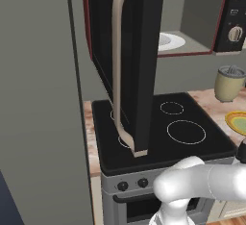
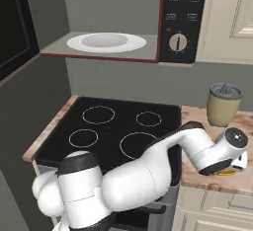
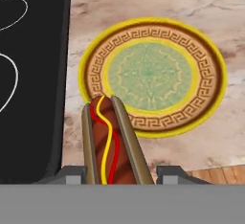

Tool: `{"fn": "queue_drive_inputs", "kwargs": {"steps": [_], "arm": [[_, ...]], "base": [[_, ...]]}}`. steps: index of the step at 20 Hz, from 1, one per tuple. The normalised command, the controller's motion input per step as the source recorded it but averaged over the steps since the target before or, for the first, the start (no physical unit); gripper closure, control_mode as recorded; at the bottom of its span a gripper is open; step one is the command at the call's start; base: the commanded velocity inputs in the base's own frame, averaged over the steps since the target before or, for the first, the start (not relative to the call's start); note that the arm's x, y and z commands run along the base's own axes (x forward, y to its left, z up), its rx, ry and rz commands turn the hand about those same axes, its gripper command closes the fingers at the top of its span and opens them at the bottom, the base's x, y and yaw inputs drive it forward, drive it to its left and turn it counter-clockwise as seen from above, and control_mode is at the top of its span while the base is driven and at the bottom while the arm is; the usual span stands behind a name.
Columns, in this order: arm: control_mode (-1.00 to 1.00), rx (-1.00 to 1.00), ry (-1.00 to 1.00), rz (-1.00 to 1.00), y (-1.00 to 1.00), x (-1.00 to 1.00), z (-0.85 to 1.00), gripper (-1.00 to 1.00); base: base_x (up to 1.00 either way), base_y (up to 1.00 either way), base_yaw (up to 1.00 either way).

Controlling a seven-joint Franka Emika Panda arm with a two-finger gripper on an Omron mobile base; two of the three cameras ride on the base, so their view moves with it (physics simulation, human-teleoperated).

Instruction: Pick the hot dog from the microwave and place it on plate located on the counter.

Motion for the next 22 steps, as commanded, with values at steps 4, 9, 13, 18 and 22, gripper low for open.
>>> {"fn": "queue_drive_inputs", "kwargs": {"steps": [4,9,13,18,22], "arm": [[-1.0,0.06,0.0,0.0,-0.35,0.68,0.0,1.0],[-1.0,0.02,0.0,0.0,-0.1,0.77,-0.15,1.0],[-1.0,0.0,0.0,0.0,-0.02,0.39,-0.49,1.0],[-1.0,0.0,0.0,0.0,0.0,0.0,-0.41,1.0],[-1.0,0.0,0.0,0.0,0.0,0.09,-0.05,1.0]], "base": [[0.0,0.0,0.0],[0.0,0.0,0.0],[0.0,0.0,0.0],[0.0,0.0,0.0],[0.0,0.0,0.0]]}}
